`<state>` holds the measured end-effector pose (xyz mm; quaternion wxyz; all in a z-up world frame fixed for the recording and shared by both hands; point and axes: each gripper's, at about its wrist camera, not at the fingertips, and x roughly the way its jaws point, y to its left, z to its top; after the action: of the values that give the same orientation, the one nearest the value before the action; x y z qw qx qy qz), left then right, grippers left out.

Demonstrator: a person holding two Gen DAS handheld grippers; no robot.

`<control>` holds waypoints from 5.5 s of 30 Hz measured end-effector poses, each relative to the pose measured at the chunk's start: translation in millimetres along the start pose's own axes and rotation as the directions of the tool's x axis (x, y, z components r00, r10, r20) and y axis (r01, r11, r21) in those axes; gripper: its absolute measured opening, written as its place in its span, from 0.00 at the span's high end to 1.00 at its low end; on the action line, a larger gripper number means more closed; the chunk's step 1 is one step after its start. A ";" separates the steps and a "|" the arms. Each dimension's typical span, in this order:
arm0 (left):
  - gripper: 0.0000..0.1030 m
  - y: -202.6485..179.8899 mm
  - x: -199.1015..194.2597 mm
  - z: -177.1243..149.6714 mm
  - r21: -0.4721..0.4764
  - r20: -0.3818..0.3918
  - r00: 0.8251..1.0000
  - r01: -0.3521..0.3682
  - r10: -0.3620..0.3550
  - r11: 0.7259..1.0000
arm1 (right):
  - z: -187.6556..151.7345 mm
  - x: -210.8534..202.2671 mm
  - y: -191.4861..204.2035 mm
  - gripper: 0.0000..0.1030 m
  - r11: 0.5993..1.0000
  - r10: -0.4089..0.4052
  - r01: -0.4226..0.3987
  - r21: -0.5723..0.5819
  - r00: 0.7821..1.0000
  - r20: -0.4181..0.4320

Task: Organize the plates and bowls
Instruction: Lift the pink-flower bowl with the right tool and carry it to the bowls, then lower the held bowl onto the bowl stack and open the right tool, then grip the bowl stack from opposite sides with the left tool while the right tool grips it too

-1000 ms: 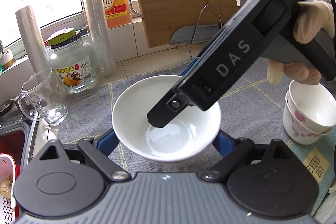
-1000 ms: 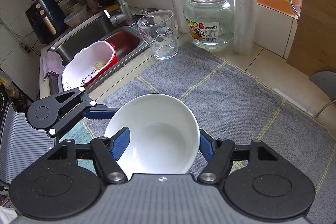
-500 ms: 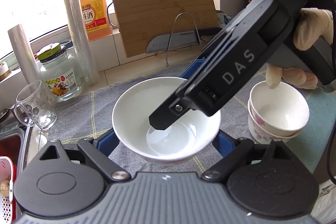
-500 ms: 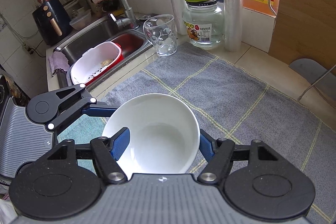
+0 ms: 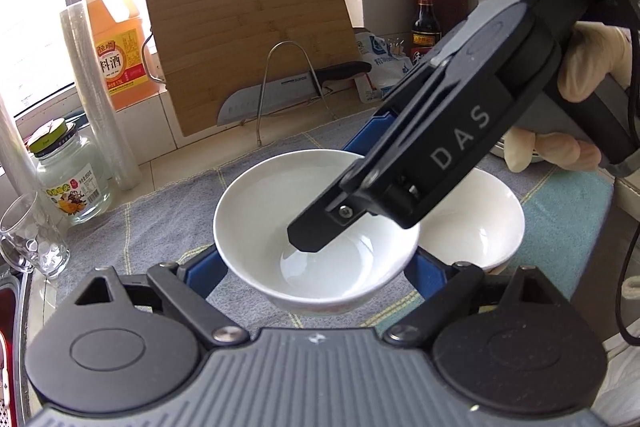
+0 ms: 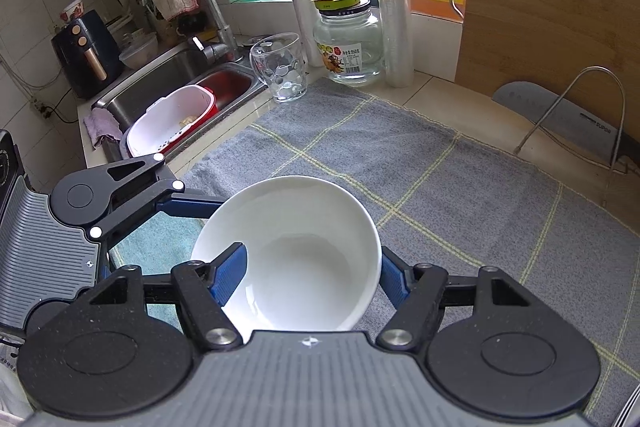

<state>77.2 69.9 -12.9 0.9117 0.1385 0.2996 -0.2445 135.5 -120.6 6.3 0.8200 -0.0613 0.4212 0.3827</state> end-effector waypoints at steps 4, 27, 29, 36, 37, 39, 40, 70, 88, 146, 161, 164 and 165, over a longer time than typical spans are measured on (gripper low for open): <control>0.09 -10.6 2.1 6.6 0.020 0.014 0.999 0.028 -0.029 0.999 | -9.8 -15.9 -6.7 0.27 0.999 -0.029 0.028 0.016 0.999 0.016; 0.09 -63.1 33.6 24.8 0.087 0.020 0.982 0.185 -0.188 0.979 | -67.3 -68.3 -48.3 0.27 0.975 -0.167 0.160 0.157 0.986 0.028; 0.09 -63.7 35.3 23.3 0.078 0.011 0.980 0.196 -0.197 0.977 | -71.0 -67.6 -49.8 0.27 0.974 -0.168 0.162 0.160 0.986 0.022; 0.09 -65.2 38.2 18.5 0.068 -0.011 0.979 0.203 -0.202 0.977 | -77.1 -61.7 -51.7 0.27 0.975 -0.156 0.153 0.164 0.988 0.002; 0.09 -65.1 38.5 18.6 0.064 -0.015 0.979 0.204 -0.203 0.977 | -78.0 -60.9 -52.0 0.27 0.975 -0.153 0.151 0.164 0.988 -0.001; 0.09 -65.0 39.2 18.2 0.058 -0.019 0.979 0.205 -0.205 0.977 | -78.8 -58.7 -52.6 0.27 0.975 -0.151 0.150 0.163 0.989 -0.007; 0.09 -64.8 39.7 18.2 0.056 -0.023 0.978 0.206 -0.205 0.977 | -79.0 -57.8 -52.5 0.27 0.975 -0.150 0.150 0.162 0.989 -0.010; 0.07 -65.9 48.8 16.1 0.038 -0.060 0.971 0.233 -0.231 0.972 | -84.0 -51.8 -49.9 0.15 0.979 -0.149 0.148 0.137 0.989 -0.007; 0.05 -60.4 25.2 12.1 0.078 -0.025 0.973 0.229 -0.228 0.970 | -90.7 -67.0 -40.6 0.01 0.974 -0.213 0.210 0.087 0.976 0.032; 0.06 -53.8 80.6 -8.9 0.391 -0.168 0.914 0.407 -0.371 0.826 | -144.4 -15.9 -49.1 0.07 0.953 -0.217 0.198 -0.227 0.974 -0.061; 0.15 -47.4 95.6 -1.1 0.427 -0.244 0.852 0.524 -0.464 0.737 | -133.1 -7.9 -46.5 0.16 0.949 -0.169 0.129 -0.286 0.978 -0.122; 0.18 -47.0 96.1 0.5 0.435 -0.254 0.839 0.543 -0.481 0.718 | -130.9 -6.7 -46.9 0.17 0.951 -0.161 0.116 -0.288 0.977 -0.137; 0.19 -46.5 96.2 0.7 0.437 -0.257 0.834 0.551 -0.488 0.711 | -130.2 -6.4 -46.8 0.17 0.951 -0.159 0.114 -0.288 0.977 -0.140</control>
<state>120.4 -4.4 -76.4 0.7189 0.2913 0.3092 -0.5502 81.2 -212.1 -82.4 0.7909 -0.2360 0.4230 0.3741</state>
